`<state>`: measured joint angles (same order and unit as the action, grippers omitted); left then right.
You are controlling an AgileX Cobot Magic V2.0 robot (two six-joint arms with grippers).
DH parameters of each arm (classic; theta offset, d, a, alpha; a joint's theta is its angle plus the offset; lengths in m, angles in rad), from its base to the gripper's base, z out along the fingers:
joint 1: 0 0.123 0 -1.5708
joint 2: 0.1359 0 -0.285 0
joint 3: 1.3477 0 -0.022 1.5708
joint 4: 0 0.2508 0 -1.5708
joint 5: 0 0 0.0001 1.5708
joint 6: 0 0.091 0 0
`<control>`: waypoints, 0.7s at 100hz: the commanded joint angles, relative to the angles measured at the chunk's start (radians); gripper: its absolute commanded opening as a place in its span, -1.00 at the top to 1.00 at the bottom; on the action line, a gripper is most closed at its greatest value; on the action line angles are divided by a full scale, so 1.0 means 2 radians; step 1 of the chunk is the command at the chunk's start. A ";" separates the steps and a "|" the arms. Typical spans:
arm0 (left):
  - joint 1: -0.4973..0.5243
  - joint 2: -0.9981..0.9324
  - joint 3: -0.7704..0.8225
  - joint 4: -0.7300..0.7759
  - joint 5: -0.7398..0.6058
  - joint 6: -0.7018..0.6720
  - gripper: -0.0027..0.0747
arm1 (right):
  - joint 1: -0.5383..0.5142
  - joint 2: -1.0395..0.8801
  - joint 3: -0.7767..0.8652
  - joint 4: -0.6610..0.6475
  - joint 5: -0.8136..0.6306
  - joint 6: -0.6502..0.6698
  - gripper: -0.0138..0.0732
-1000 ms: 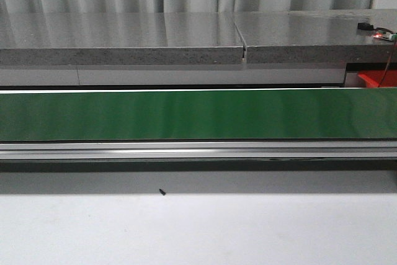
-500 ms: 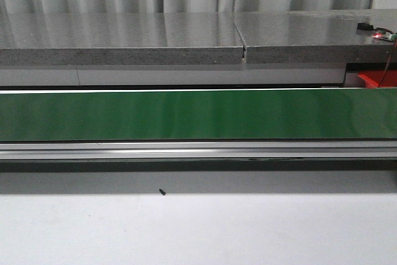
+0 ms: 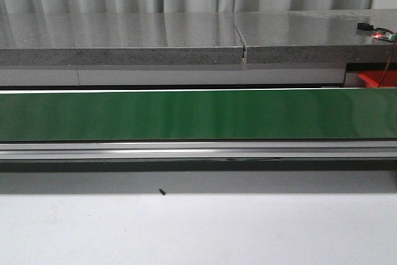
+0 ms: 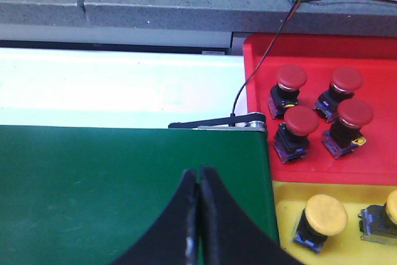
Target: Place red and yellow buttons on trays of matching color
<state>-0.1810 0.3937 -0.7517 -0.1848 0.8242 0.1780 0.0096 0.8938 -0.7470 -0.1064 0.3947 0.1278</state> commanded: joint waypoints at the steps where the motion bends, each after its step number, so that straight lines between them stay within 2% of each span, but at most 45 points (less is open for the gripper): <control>1: -0.003 0.005 -0.011 -0.010 -0.034 -0.004 0.98 | 0.000 -0.028 -0.001 0.002 -0.057 -0.004 0.82; 16: -0.003 0.005 -0.011 -0.010 -0.034 -0.004 0.98 | 0.000 -0.070 0.023 0.002 -0.084 -0.004 0.82; 70: -0.003 0.005 -0.011 -0.010 -0.034 -0.004 0.98 | 0.000 -0.194 0.090 -0.003 -0.115 -0.004 0.82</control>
<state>-0.1810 0.3937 -0.7517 -0.1848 0.8242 0.1780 0.0096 0.5335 -0.5539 -0.1026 0.2531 0.1278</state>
